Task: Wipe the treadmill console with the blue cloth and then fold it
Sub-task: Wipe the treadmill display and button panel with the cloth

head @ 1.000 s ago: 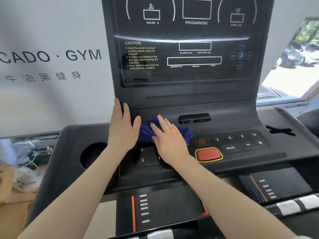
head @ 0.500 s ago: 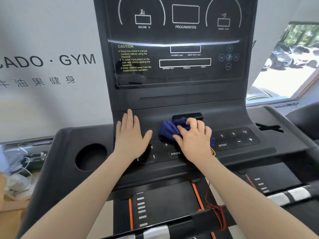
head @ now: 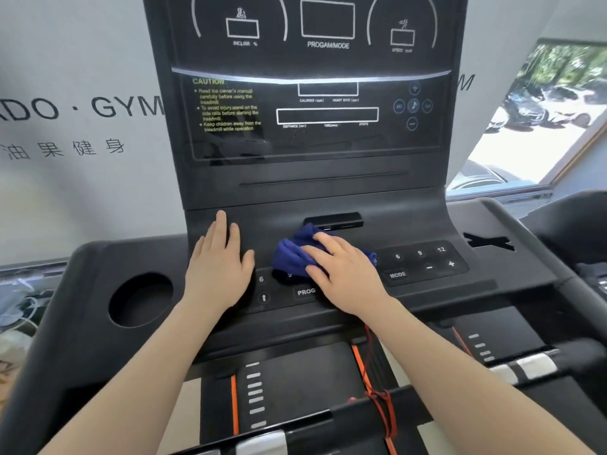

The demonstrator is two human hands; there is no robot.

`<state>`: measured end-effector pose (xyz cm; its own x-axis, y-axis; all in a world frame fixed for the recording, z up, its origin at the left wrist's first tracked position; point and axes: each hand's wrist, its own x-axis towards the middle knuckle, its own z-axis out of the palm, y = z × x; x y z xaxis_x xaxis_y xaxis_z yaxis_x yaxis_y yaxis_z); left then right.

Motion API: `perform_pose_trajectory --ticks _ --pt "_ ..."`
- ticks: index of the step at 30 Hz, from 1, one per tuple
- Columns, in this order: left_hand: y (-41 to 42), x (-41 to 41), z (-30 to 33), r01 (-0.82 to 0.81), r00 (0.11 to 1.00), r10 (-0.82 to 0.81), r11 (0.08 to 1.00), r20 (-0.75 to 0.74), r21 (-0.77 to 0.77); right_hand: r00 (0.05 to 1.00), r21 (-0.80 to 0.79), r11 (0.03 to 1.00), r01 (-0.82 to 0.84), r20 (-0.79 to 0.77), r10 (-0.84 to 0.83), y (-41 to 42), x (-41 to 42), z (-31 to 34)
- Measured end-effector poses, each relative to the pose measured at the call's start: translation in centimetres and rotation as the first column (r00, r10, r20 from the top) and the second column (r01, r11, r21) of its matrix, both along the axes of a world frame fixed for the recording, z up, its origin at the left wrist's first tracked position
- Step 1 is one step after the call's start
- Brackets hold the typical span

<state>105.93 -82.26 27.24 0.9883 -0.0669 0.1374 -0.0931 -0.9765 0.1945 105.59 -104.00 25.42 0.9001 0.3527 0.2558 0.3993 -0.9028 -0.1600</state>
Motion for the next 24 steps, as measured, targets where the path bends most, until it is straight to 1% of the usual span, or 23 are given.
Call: perform_pose_trajectory --ticks 2,4,7,8,10,12,14,16,18,19,20,21,24 --pt "-0.1 -0.2 0.1 -0.01 1.0 0.01 1.0 0.0 0.0 0.998 0.003 0.998 0.062 0.03 -0.062 -2.4 0.1 0.0" --pt "-0.5 -0.3 0.1 -0.034 0.999 0.034 0.999 -0.004 0.001 0.982 -0.01 0.982 0.188 0.035 -0.188 -6.1 0.5 0.1" --pt "-1.6 -0.5 0.0 -0.091 0.996 0.091 0.995 -0.021 -0.027 0.895 0.012 0.895 0.445 0.01 -0.445 -10.5 1.0 0.3" --pt "-2.1 -0.6 -0.1 -0.103 0.994 0.102 0.994 -0.026 -0.037 0.875 0.018 0.875 0.483 -0.001 -0.483 -10.7 1.2 0.4" --pt "-3.3 -0.8 -0.2 -0.094 0.996 0.094 0.994 -0.015 -0.061 0.897 0.017 0.896 0.443 0.002 -0.443 -9.3 0.8 0.4" --pt "-4.9 -0.7 -0.1 -0.032 0.999 0.035 0.995 0.037 -0.094 0.949 0.011 0.95 0.311 0.046 -0.311 -7.1 -0.2 0.3" --pt "-6.5 -0.5 0.3 0.074 0.993 -0.062 0.99 0.096 -0.122 0.986 -0.009 0.987 0.162 0.05 -0.161 -5.6 -1.9 0.3" --pt "-8.2 -0.2 1.0 0.16 0.981 -0.143 0.978 0.131 -0.133 1.0 -0.044 0.999 0.005 0.028 -0.003 -5.5 -3.1 0.2" --pt "-9.8 0.2 1.7 0.196 0.974 -0.179 0.973 0.138 -0.123 0.994 -0.059 0.993 -0.106 0.008 0.106 -7.4 -2.6 0.2" --pt "-10.4 0.4 1.7 0.203 0.973 -0.187 0.973 0.134 -0.112 0.994 -0.05 0.993 -0.109 0.011 0.11 -8.8 -1.8 0.2" --pt "-10.8 0.7 1.5 0.203 0.974 -0.191 0.975 0.126 -0.092 0.997 -0.037 0.997 -0.071 0.004 0.071 -10.4 -0.9 0.1" --pt "-11.2 0.8 1.4 0.205 0.974 -0.196 0.976 0.11 -0.069 1.0 -0.02 1.0 -0.007 -0.014 0.006 -12.1 0.1 0.2" --pt "-11.9 0.6 0.7 0.173 0.982 -0.17 0.984 0.077 -0.038 0.979 0.018 0.979 0.204 0.022 -0.204 -16.7 2.7 0.3"
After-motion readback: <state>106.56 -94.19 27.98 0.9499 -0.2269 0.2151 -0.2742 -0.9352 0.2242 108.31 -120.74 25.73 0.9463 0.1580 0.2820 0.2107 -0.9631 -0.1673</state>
